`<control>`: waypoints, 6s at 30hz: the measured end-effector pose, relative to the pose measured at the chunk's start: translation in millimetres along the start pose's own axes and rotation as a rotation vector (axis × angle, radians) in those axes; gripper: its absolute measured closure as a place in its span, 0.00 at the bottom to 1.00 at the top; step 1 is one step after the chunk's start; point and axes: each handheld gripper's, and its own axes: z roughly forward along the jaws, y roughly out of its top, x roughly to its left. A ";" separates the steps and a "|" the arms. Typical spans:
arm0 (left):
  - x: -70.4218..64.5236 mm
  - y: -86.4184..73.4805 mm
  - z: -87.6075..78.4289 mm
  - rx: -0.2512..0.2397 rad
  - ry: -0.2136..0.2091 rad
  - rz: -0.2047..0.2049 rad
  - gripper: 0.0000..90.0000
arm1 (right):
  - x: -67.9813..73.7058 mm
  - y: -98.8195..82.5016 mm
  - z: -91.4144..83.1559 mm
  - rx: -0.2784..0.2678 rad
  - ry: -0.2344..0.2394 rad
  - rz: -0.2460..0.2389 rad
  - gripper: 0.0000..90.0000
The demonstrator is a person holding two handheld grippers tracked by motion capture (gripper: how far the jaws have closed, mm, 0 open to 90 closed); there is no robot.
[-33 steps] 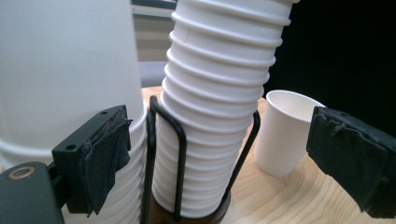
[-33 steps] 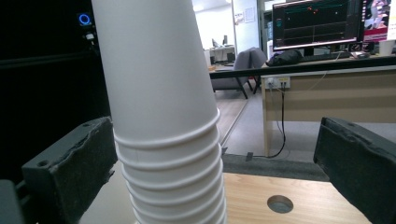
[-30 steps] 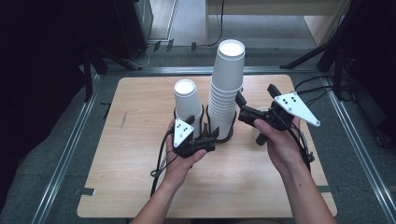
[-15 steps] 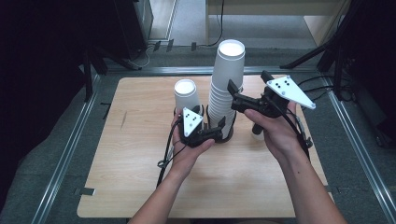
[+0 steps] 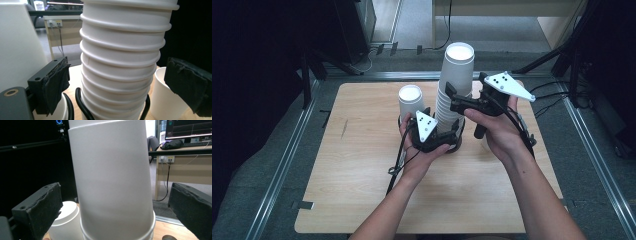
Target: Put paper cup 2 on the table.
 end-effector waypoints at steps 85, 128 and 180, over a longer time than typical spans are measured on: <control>-8.0 7.6 14.0 -0.002 0.032 0.019 0.10 | 15.9 34.3 26.7 -0.079 -0.024 -0.058 0.15; -5.8 12.4 3.2 0.008 0.007 0.004 0.11 | 2.7 46.6 -53.8 -0.208 -0.079 -0.098 0.15; 21.5 -53.1 -101.2 0.155 -0.179 -0.041 0.00 | -5.0 -128.6 -90.7 -0.031 -0.182 -0.366 0.15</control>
